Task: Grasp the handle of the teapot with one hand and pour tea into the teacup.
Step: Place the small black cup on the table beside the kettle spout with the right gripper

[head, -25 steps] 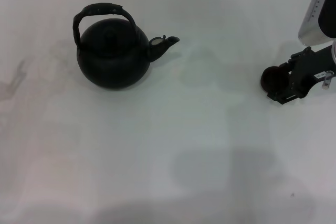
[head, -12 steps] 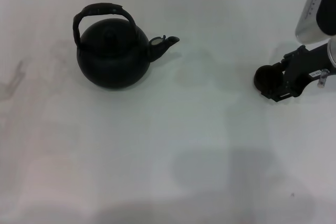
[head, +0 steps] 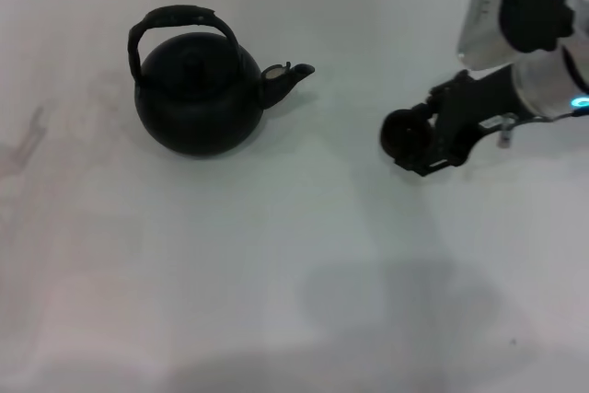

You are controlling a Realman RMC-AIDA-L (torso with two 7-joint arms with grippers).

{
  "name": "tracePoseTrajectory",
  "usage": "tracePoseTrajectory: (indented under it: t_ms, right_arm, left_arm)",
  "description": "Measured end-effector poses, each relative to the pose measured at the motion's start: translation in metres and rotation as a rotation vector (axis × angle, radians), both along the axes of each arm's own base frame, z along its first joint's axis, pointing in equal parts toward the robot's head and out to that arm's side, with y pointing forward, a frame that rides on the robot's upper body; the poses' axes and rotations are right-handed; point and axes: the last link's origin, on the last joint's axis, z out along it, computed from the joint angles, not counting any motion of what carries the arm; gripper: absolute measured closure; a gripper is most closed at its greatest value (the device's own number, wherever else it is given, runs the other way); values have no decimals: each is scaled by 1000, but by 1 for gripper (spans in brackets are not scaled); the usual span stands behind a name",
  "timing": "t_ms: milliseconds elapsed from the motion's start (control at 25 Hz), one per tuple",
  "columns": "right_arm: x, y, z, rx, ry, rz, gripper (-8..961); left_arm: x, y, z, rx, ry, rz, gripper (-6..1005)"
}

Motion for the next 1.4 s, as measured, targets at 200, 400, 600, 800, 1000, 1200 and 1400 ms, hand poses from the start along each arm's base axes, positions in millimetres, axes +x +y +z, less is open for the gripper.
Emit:
tracePoseTrajectory:
  t_ms: [200, 400, 600, 800, 1000, 1200, 1400]
  right_arm:
    - [-19, 5, -15, 2, 7, 63, 235]
    - [-26, 7, -29, -3, -7, 97, 234]
    - [-30, 6, -47, -28, -42, 113, 232]
    - [-28, 6, -56, -42, -60, 112, 231]
    - [-28, 7, -56, -37, -62, 111, 230]
    - [-26, 6, -56, -40, -66, 108, 229]
    - [-24, 5, -56, -46, -73, 104, 228]
  left_arm:
    - [1, 1, -2, -5, -4, -4, 117]
    - [2, 0, -3, -6, -7, -8, 117]
    - [2, -2, -3, -5, -10, -7, 117]
    - [2, -2, -4, -7, -11, -8, 117]
    - [2, -2, -4, -7, -11, -9, 117]
    - [2, -3, -3, -7, -10, -8, 117]
    - [2, -2, -3, -6, -7, -10, 117]
